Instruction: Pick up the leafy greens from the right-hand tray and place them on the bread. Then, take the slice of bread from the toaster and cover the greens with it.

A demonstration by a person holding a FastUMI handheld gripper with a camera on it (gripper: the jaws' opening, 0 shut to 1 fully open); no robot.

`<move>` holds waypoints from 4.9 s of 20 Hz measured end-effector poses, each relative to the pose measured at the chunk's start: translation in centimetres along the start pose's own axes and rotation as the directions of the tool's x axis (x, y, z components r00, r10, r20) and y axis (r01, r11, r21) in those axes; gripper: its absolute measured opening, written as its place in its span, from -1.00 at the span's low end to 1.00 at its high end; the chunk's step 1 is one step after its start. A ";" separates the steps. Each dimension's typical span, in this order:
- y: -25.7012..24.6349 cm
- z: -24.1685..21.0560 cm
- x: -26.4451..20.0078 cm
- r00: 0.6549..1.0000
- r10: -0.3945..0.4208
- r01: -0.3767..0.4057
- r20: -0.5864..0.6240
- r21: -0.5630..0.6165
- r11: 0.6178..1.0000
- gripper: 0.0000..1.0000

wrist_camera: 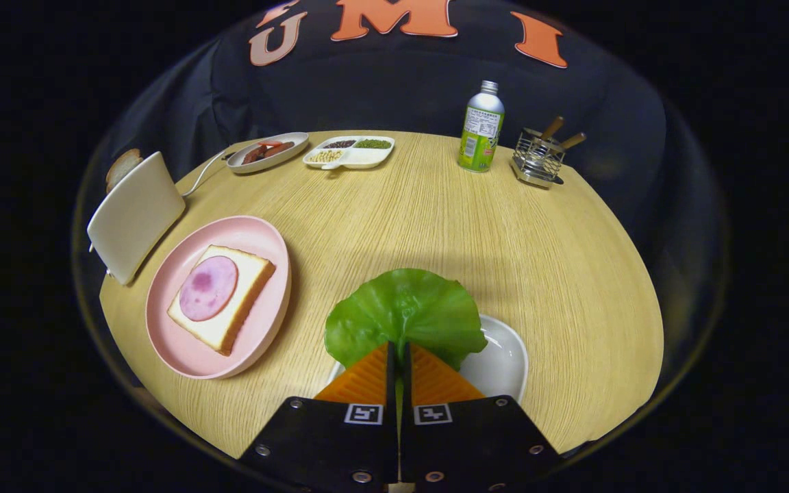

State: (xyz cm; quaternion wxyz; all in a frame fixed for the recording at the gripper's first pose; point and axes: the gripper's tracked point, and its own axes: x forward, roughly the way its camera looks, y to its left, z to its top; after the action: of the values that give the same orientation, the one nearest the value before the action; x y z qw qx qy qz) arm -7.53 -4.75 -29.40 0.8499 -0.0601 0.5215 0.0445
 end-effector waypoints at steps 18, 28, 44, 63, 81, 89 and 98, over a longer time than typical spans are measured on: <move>8.0 7.7 -6.0 0.949 0.219 -0.214 0.227 -0.046 0.976 -0.98; 14.4 8.2 -4.7 0.920 0.343 -0.322 0.190 -0.130 0.938 -0.97; 19.7 5.6 -1.3 0.909 0.415 -0.401 0.051 -0.173 0.900 -0.94; 19.7 4.2 0.0 0.905 0.425 -0.425 -0.024 -0.121 0.897 -0.58; 22.1 14.4 -5.9 0.910 0.385 -0.375 0.150 -0.095 0.922 0.62; 30.3 20.7 -9.0 0.848 0.502 -0.496 0.170 -0.079 0.865 0.96; 38.1 24.8 -10.4 0.834 0.545 -0.531 0.091 -0.138 0.836 0.96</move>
State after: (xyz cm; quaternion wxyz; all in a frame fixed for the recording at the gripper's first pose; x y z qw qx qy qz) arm 4.37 36.45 -11.07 0.8297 0.0468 0.4595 0.3134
